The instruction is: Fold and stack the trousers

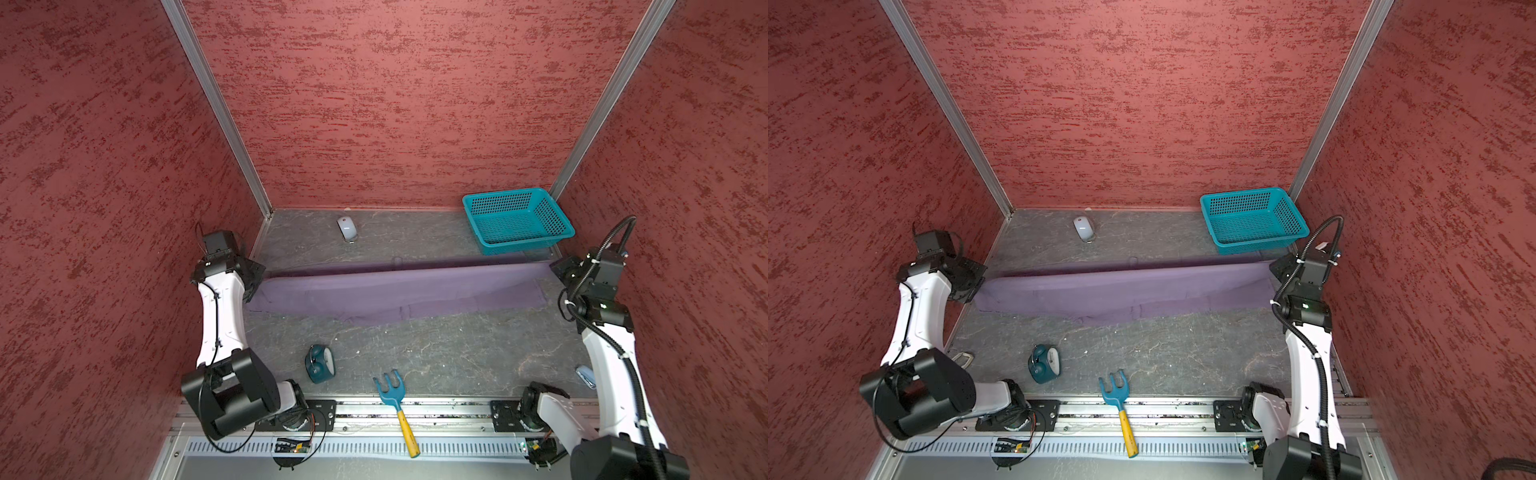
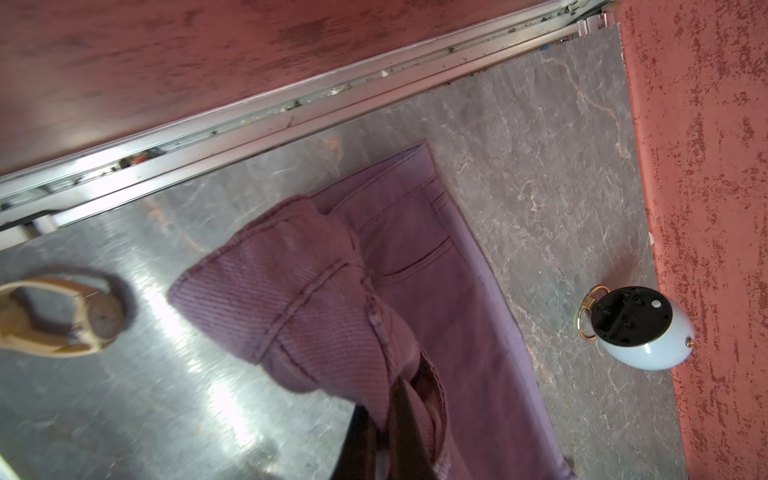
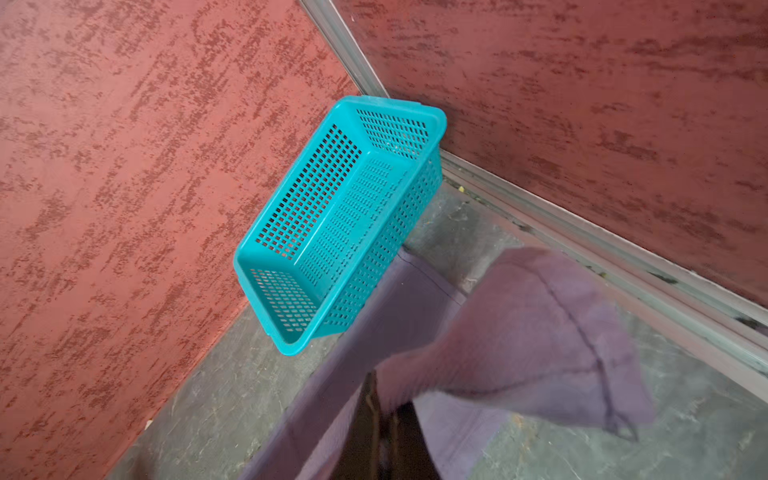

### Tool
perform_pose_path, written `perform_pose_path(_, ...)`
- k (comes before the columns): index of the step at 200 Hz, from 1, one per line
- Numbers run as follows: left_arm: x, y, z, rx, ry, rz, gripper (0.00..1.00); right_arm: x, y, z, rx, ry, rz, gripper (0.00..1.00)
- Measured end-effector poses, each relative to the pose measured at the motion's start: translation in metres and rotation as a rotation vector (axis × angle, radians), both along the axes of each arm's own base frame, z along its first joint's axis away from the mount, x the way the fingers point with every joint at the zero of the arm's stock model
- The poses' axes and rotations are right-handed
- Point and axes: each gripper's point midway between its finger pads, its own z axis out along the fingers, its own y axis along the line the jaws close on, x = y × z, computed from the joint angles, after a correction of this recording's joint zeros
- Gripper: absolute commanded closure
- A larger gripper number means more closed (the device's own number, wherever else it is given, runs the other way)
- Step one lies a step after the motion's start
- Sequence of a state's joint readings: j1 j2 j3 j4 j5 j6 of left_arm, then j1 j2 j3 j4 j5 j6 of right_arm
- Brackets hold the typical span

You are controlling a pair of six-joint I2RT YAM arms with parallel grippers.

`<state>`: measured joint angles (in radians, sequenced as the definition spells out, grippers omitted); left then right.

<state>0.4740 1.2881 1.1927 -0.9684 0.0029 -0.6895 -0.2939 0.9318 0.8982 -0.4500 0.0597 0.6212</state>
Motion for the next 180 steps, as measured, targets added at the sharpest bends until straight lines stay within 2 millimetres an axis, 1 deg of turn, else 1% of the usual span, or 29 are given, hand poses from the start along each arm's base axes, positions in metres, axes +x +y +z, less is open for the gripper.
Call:
perform_pose_path(16,-0.015,-0.003,0.001,0.001,0.000,0.008,1.00,-0.008,-0.002,-0.002,0.002,0.016,-0.017,1.00)
perform_pose_path(48,-0.039,-0.004,0.003,0.000,0.006,0.031,1.00,-0.022,-0.002,0.004,-0.005,0.011,-0.036,1.00)
perform_pose_path(71,-0.046,-0.003,0.005,-0.001,0.002,0.039,1.00,-0.029,-0.001,0.009,-0.012,-0.001,-0.043,1.00)
perform_pose_path(88,-0.048,-0.003,0.002,-0.008,0.008,0.039,1.00,-0.029,-0.002,0.006,-0.010,0.006,-0.045,1.00)
perform_pose_path(103,-0.045,-0.003,-0.002,-0.021,0.015,0.035,1.00,-0.027,-0.002,-0.004,0.000,0.031,-0.046,1.00)
perform_pose_path(115,-0.042,-0.003,-0.007,-0.036,0.024,0.029,1.00,-0.024,-0.003,-0.017,0.015,0.064,-0.048,1.00)
perform_pose_path(140,-0.032,-0.001,-0.023,-0.072,0.063,0.018,1.00,-0.013,-0.004,-0.044,0.055,0.133,-0.045,1.00)
perform_pose_path(160,-0.019,-0.001,-0.037,-0.089,0.098,-0.005,1.00,-0.002,-0.005,-0.061,0.083,0.171,-0.036,1.00)
perform_pose_path(180,-0.003,-0.002,-0.046,-0.087,0.119,-0.033,1.00,0.013,-0.007,-0.077,0.105,0.195,-0.029,1.00)
